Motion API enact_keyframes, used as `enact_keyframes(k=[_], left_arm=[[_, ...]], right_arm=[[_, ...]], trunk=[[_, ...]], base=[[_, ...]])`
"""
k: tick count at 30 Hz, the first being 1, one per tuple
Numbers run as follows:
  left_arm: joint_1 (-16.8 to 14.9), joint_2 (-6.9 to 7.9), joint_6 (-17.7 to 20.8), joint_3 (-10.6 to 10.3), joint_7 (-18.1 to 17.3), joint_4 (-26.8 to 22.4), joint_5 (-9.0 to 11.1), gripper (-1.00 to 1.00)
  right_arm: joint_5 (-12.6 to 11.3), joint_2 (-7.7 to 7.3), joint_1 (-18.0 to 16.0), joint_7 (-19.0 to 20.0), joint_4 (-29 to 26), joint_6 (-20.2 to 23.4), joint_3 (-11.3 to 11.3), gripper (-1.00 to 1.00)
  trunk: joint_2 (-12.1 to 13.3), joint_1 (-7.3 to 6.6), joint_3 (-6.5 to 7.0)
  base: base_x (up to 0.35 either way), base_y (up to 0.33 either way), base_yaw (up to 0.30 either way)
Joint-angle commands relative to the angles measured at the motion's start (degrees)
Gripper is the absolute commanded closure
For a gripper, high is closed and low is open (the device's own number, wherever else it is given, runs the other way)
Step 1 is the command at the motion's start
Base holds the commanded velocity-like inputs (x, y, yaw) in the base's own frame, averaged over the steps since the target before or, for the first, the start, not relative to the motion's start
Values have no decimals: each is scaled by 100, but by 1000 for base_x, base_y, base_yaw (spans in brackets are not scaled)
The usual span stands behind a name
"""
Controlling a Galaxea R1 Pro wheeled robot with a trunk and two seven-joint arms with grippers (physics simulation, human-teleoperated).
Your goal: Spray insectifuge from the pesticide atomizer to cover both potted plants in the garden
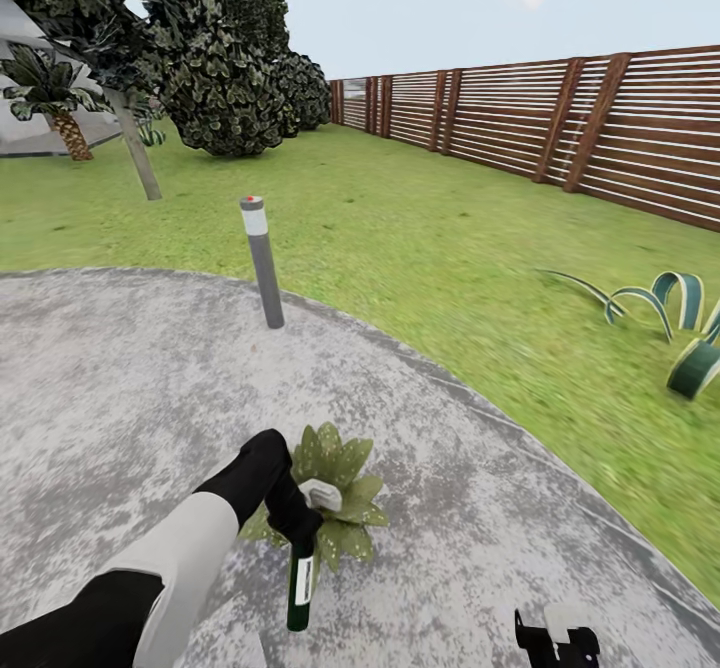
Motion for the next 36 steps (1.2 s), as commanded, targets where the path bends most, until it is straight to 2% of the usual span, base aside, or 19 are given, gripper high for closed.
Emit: enact_keyframes(k=[1, 8, 12, 18, 22, 28, 36], left_arm=[[-6, -3, 44, -2, -59, -10, -56, 100], [-9, -55, 44, 9, -58, -28, -58, 100], [-74, -206, 51, 23, -72, -36, -11, 100], [-91, -210, 58, 29, -114, -241, 40, 100], [33, -192, 46, 28, -104, -190, -14, 100], [55, -185, 44, 20, -103, -174, -29, 100], [-248, -210, 53, 29, -111, -257, 45, 100]], right_arm=[[61, 1, -4, -19, 6, -17, -44, -100], [61, 1, -4, -19, 6, -17, -44, -100], [62, 1, -4, -19, 6, -17, -44, -100], [62, -5, -4, -19, 6, -17, -44, -100], [61, -8, -4, -19, 6, -17, -44, -100], [61, -8, -4, -19, 6, -17, -44, -100], [61, -8, -4, -19, 6, -17, -44, -100]], trunk=[[-2, 0, -5], [-2, 0, -5], [-2, 0, -5], [-2, 0, -5], [-2, 0, -5], [-2, 0, -5], [-2, 0, -5]], base=[[196, 0, 11], [96, 0, 2], [1, 0, 0], [0, 0, 0], [0, 0, 0], [-129, 0, 0], [58, 0, 0]])
